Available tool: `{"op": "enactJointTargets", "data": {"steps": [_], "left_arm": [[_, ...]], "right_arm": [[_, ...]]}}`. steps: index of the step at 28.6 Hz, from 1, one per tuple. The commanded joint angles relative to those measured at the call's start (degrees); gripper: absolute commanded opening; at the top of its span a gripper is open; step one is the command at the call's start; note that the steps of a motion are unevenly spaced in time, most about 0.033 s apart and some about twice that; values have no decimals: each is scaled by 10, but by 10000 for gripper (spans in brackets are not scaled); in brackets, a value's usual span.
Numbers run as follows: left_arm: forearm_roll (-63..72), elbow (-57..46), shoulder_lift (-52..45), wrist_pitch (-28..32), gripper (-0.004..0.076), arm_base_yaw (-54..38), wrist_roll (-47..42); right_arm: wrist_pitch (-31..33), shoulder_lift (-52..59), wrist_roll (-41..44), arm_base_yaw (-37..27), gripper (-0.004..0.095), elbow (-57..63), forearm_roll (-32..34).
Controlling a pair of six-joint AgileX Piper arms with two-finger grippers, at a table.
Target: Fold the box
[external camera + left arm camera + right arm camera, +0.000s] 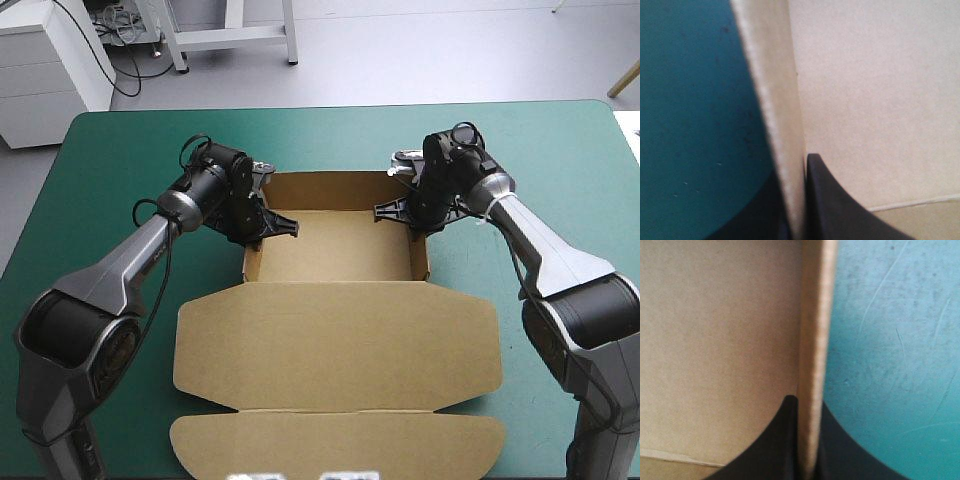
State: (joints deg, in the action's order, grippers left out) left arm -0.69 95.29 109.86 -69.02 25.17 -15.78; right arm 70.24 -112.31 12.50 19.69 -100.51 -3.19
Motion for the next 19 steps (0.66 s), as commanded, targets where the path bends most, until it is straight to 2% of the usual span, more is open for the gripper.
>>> {"op": "enactJointTargets", "data": {"steps": [1,8,13,16,19], "left_arm": [[56,16,-27,24,-10,-22,20],[54,16,-27,12,-10,-38,21],[54,16,-27,27,-10,-37,21],[54,16,-27,33,-8,-36,35],[56,16,-27,31,26,-36,50]], "right_arm": [[-12,30,-20,3,-18,-18,-16],[-12,30,-20,3,-17,-18,-13],[-12,30,-33,3,-1,-18,-12],[-12,30,-49,3,96,-18,-12],[-12,30,-24,3,306,-18,-3]]}}
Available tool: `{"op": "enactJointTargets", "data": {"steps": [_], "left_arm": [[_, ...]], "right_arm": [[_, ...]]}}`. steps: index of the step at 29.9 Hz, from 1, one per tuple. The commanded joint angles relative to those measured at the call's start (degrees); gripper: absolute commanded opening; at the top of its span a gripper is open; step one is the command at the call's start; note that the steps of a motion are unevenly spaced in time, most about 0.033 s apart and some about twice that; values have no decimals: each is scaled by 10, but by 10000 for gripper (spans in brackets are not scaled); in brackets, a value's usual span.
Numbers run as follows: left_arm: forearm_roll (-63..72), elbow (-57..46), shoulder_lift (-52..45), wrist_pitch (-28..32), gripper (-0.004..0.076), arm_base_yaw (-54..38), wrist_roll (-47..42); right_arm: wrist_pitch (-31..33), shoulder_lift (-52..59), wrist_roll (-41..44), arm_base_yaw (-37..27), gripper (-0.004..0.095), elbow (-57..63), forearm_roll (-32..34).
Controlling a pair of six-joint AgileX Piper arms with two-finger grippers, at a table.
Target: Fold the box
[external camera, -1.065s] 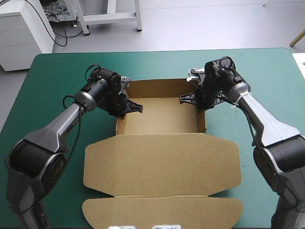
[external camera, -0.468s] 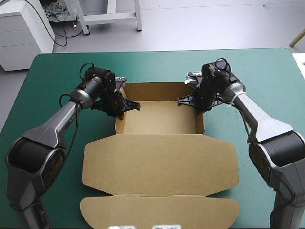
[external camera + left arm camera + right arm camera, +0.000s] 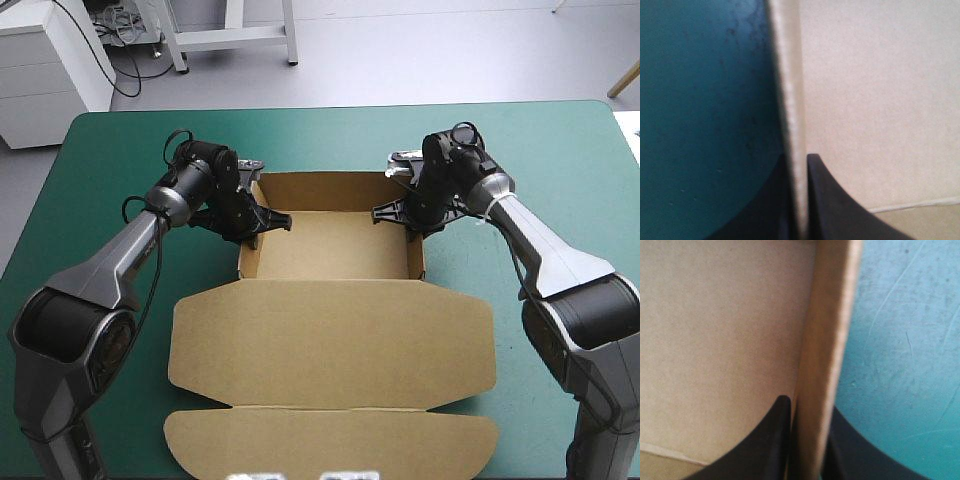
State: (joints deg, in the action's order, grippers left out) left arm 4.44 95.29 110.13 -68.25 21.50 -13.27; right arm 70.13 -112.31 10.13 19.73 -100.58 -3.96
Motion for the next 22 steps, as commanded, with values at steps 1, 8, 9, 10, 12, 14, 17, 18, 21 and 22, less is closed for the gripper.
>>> {"op": "enactJointTargets", "data": {"steps": [1,8,9,10,12,14,17,18,21,22], "left_arm": [[4,16,-30,23,55,1,29],[4,35,-30,23,426,1,30],[4,38,-30,23,494,1,30],[4,41,-30,23,531,1,30],[4,48,-30,23,580,1,30],[1,54,-30,21,580,1,30],[-20,75,-30,7,580,1,32],[-31,88,-30,-5,580,1,32],[-63,128,-30,-45,580,1,32],[-71,141,-30,-58,580,1,32]], "right_arm": [[-11,30,7,3,379,-18,14],[-11,30,10,3,527,-24,44],[-11,30,10,3,528,-29,44],[-11,30,15,3,528,-33,44],[-11,33,23,3,528,-44,44],[-11,36,21,3,528,-54,44],[-11,48,13,3,528,-69,53],[-11,55,12,3,528,-76,59],[-11,76,12,3,528,-87,67],[-11,82,12,3,528,-88,67]]}}
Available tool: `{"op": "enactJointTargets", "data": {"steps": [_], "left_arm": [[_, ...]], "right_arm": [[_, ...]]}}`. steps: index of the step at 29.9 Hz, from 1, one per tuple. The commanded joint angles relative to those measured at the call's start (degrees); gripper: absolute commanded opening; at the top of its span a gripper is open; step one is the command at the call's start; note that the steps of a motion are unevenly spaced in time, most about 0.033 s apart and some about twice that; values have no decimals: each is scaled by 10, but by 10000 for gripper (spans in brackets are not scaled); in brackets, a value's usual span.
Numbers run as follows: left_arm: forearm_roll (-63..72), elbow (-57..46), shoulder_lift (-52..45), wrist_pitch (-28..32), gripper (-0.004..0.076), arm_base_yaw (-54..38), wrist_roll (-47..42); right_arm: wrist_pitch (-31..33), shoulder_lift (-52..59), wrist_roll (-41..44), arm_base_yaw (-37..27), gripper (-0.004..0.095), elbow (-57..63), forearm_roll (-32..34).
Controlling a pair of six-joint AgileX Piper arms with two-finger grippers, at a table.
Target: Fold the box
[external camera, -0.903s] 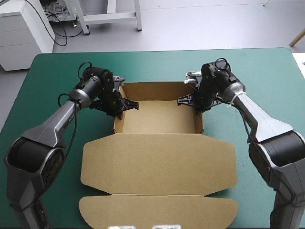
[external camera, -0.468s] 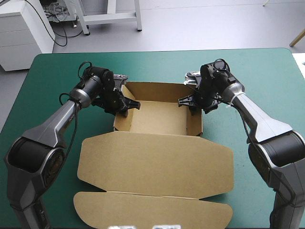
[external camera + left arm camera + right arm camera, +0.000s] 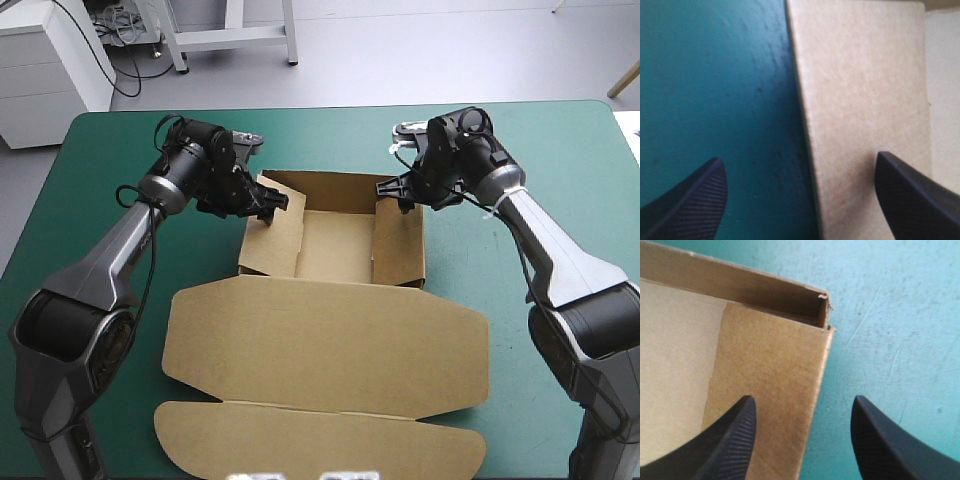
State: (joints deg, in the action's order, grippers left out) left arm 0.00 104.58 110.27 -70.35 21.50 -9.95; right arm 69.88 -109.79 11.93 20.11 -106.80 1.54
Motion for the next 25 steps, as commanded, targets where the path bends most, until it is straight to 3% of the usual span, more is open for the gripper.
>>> {"op": "enactJointTargets", "data": {"steps": [1,8,11,13,17,25], "left_arm": [[-34,65,-32,-39,580,1,-1],[-34,157,-68,-39,574,1,-1],[-41,174,-91,-39,498,1,-1],[-54,174,-113,-39,369,1,17],[-66,168,-156,-39,-13,1,72],[-67,78,-244,-39,-10,1,117]], "right_arm": [[-9,66,-6,-1,528,-26,12],[-9,123,-5,-1,528,-26,12],[-9,141,18,-1,526,-26,10],[-9,147,20,-2,526,-26,11],[-9,148,20,-2,526,-18,3],[-9,145,31,-2,526,59,-15]]}}
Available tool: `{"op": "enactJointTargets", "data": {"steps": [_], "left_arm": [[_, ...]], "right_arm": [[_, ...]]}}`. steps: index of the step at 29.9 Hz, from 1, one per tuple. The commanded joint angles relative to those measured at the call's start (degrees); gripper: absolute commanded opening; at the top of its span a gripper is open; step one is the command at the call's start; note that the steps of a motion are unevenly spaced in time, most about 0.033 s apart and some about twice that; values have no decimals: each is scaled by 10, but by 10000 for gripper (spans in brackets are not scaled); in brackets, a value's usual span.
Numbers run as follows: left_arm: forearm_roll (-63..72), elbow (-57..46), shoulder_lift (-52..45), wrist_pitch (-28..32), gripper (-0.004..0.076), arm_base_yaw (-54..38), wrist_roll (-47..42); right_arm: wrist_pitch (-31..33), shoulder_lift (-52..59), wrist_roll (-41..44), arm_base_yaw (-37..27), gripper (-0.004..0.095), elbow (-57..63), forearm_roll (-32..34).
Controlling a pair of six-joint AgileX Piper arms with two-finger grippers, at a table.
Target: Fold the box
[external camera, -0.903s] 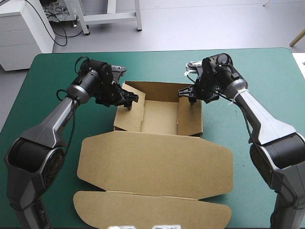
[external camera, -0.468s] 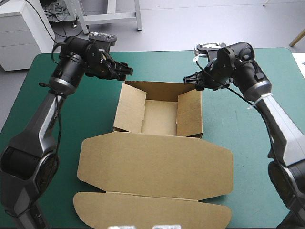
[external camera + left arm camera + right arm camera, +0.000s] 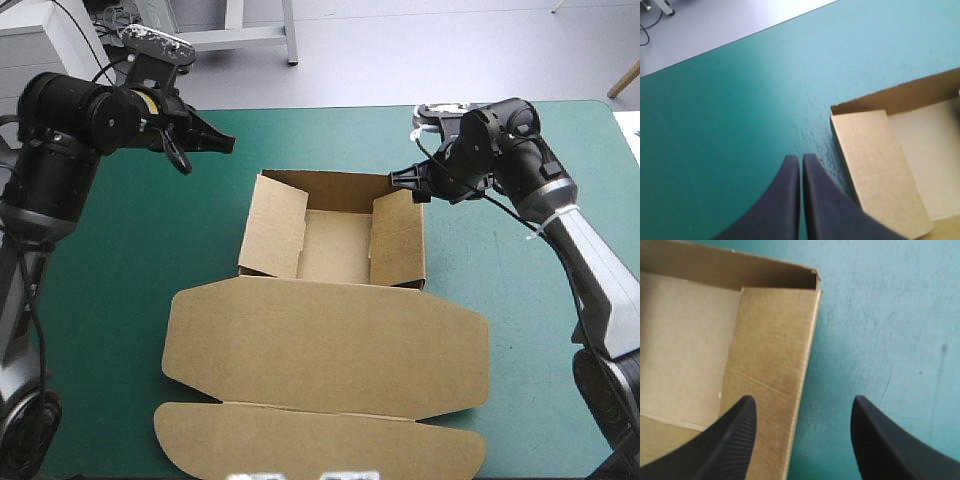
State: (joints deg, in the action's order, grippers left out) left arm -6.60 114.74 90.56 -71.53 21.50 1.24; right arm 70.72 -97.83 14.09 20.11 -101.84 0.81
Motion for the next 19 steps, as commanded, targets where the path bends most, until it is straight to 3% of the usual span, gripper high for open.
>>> {"op": "enactJointTargets", "data": {"steps": [1,19], "left_arm": [[-1,-42,-58,-27,-10,1,7],[-1,-370,-271,40,-10,1,37]], "right_arm": [[-20,25,9,-2,526,17,-12],[-22,-66,9,-2,526,30,-45]]}}
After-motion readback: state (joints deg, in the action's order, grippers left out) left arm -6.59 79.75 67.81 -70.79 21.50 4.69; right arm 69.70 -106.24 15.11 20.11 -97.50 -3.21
